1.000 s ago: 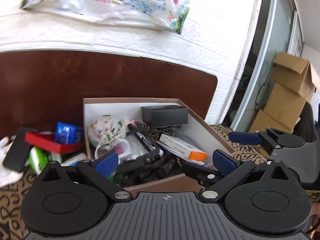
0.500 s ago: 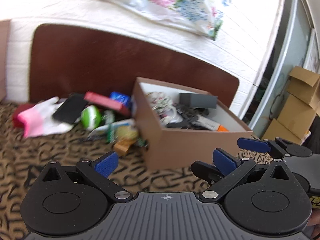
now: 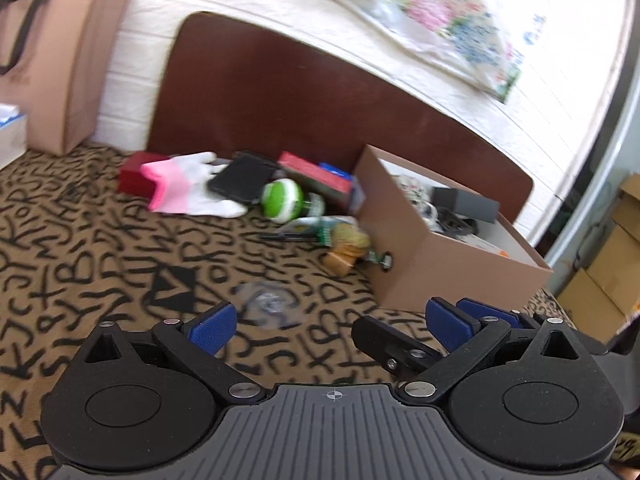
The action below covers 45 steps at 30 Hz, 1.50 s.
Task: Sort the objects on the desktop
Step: 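Move both grippers away from the box back to the pile, then close the left gripper on the cuff of the pink-and-white glove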
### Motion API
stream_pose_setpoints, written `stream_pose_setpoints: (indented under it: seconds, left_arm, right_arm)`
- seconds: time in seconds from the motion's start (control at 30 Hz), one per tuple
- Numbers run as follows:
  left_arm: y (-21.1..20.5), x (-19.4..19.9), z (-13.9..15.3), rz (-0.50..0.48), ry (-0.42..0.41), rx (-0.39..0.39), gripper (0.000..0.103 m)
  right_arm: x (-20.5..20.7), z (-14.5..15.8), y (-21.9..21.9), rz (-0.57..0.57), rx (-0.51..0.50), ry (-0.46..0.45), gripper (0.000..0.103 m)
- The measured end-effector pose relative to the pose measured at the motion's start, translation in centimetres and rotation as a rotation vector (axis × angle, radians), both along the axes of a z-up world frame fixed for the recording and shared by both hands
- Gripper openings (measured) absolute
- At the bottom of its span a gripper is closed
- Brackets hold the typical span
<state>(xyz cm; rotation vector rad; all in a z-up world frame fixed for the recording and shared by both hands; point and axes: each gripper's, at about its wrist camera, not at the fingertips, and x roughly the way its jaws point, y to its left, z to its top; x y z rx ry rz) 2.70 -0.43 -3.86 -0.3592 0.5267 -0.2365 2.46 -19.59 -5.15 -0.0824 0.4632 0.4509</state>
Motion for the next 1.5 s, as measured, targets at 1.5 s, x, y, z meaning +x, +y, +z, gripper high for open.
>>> stream_pose_setpoints:
  seconds: [1.5]
  left_arm:
    - [14.1,15.1,-3.0,0.142,0.112,-0.101,0.064]
  right_arm:
    - [12.0,-3.8,15.3,0.175,0.019,0.088,0.092]
